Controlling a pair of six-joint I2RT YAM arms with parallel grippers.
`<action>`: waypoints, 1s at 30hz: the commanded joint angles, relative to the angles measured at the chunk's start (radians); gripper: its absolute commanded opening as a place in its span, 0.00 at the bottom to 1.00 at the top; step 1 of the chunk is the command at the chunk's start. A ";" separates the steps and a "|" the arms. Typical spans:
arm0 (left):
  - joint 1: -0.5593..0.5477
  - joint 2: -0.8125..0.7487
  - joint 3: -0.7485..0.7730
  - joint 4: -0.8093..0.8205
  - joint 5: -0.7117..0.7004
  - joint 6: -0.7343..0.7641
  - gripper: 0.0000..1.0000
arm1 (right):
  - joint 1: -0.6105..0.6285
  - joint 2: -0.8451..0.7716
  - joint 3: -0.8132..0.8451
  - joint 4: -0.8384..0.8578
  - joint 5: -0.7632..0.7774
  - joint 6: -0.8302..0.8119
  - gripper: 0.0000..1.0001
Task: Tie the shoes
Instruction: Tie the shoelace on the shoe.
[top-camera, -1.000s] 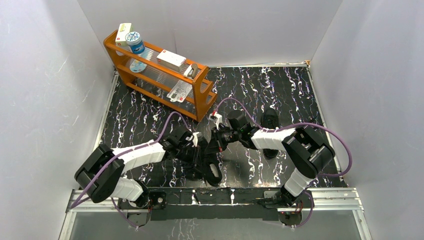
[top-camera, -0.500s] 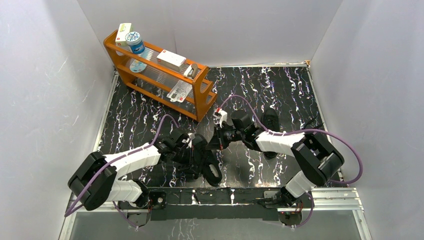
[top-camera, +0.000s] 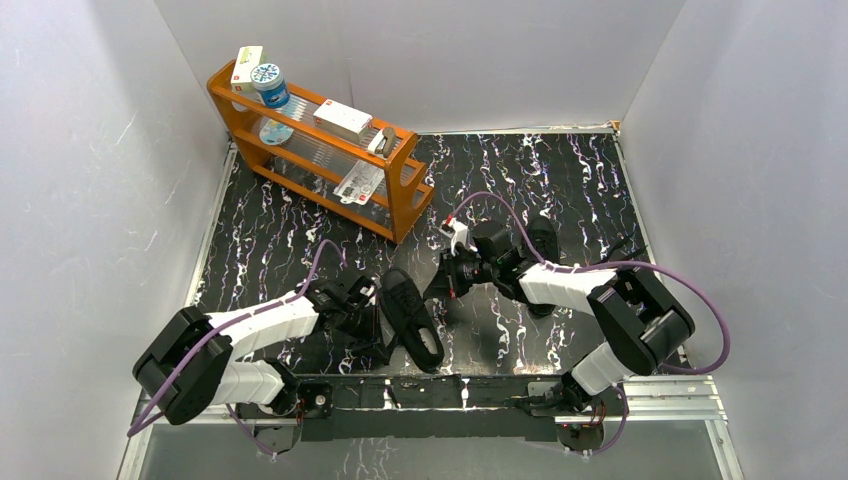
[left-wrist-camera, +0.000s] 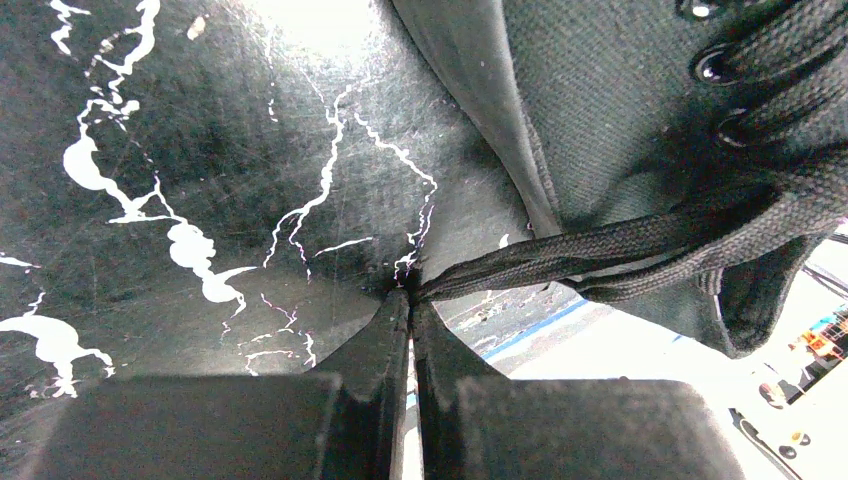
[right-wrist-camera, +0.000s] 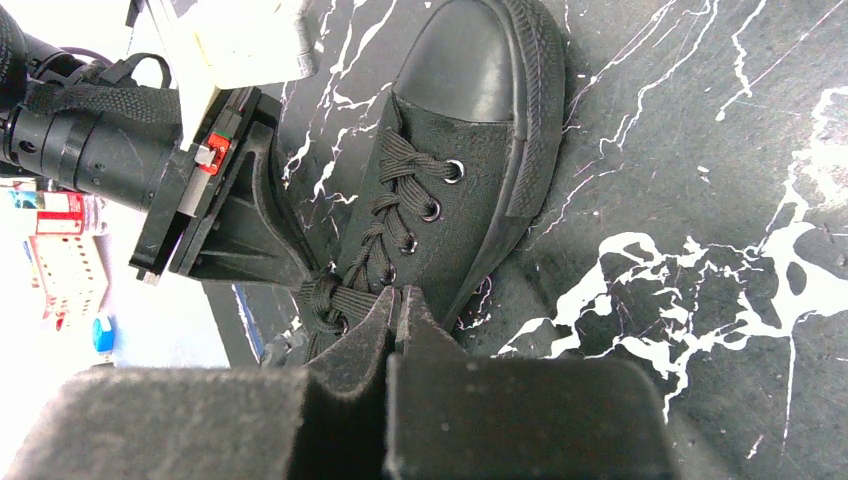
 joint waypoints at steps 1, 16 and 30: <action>0.001 -0.014 0.002 -0.043 -0.019 0.008 0.00 | -0.012 -0.027 0.004 0.014 -0.011 -0.035 0.00; 0.000 -0.038 -0.014 -0.054 -0.029 0.005 0.00 | -0.061 -0.018 -0.009 0.009 -0.061 -0.045 0.00; 0.001 -0.004 0.016 -0.055 -0.029 0.029 0.00 | -0.083 -0.025 -0.001 -0.036 -0.041 -0.071 0.00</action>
